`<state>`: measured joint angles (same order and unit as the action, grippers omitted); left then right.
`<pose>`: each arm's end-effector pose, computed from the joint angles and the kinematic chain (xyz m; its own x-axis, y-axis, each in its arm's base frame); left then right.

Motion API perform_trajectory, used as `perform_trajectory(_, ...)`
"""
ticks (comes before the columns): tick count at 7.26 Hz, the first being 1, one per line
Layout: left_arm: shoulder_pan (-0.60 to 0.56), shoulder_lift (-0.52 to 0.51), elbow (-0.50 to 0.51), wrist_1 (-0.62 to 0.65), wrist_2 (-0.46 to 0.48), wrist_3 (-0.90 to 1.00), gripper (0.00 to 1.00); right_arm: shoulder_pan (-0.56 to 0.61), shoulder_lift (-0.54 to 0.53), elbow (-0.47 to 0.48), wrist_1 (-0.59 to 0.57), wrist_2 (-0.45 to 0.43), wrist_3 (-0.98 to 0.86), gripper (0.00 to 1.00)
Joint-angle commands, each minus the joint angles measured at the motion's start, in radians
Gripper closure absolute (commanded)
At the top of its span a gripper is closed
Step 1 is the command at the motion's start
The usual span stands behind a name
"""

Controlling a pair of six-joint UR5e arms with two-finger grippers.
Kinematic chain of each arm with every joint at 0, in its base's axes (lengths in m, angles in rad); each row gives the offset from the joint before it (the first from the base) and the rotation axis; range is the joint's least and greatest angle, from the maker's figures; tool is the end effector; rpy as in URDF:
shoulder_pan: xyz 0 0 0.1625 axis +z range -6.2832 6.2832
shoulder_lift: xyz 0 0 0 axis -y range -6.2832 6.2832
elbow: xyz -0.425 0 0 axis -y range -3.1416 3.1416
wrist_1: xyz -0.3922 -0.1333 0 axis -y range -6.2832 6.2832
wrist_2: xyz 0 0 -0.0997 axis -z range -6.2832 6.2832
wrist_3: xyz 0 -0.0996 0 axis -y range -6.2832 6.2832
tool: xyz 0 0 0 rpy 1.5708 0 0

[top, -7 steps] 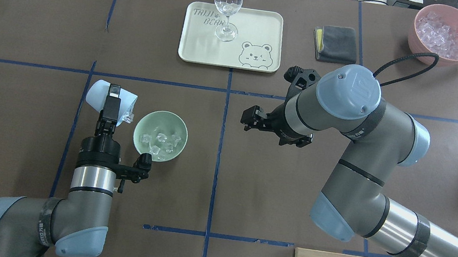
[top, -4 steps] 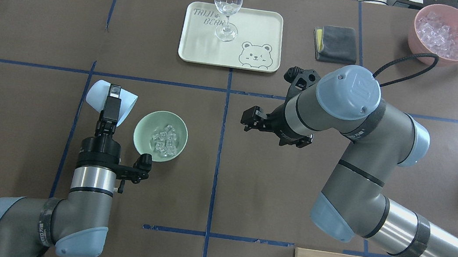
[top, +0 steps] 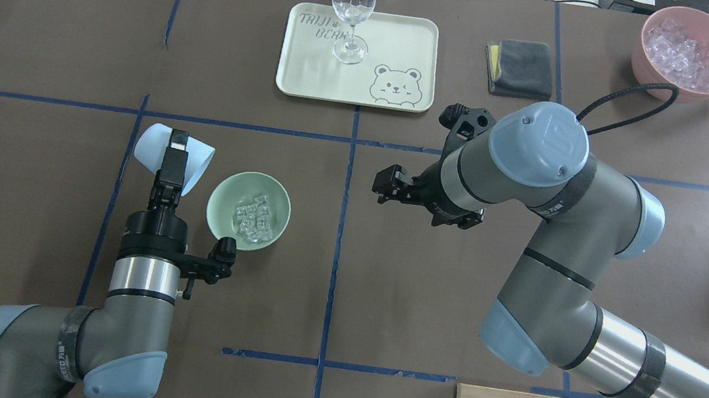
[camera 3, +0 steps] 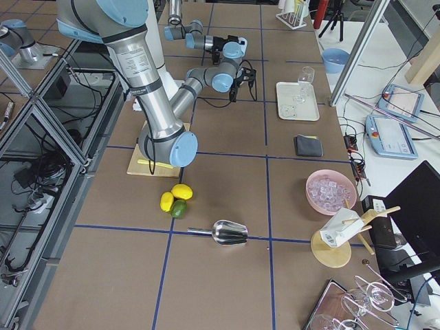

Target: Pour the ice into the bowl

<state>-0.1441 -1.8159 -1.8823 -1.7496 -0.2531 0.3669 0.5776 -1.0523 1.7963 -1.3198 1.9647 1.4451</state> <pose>0.4883 -0.3030 0.3192 0.3703 0.1825 0.9108 -0.9285 0.0440 0.3687 -0.4764 -0.4240 0.2325 0.4820 0.1759 0.8583 -0.1755 0.9792 -0.1022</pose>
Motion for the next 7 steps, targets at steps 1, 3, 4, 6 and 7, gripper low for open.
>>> perform_trajectory(1, -0.005, 0.006, -0.052, -0.002, -0.090, 0.016, 1.00, -0.001, 0.000, 0.000, 0.001, -0.001, 0.000, 0.00)
perform_trajectory(3, -0.023, 0.018, -0.130, -0.004, -0.219, 0.111, 1.00, -0.005, 0.008, 0.000, -0.001, -0.004, 0.003, 0.00)
perform_trajectory(4, -0.035, 0.018, -0.164, -0.007, -0.259, 0.125, 1.00, -0.016, 0.011, 0.000, -0.001, -0.022, 0.003, 0.00)
perform_trajectory(6, -0.122, 0.036, -0.221, -0.010, -0.396, 0.127, 1.00, -0.067, 0.056, -0.020, -0.003, -0.088, 0.006, 0.00)
perform_trajectory(7, -0.170, 0.038, -0.250, -0.010, -0.485, 0.124, 1.00, -0.097, 0.110, -0.064, -0.004, -0.124, 0.044, 0.00)
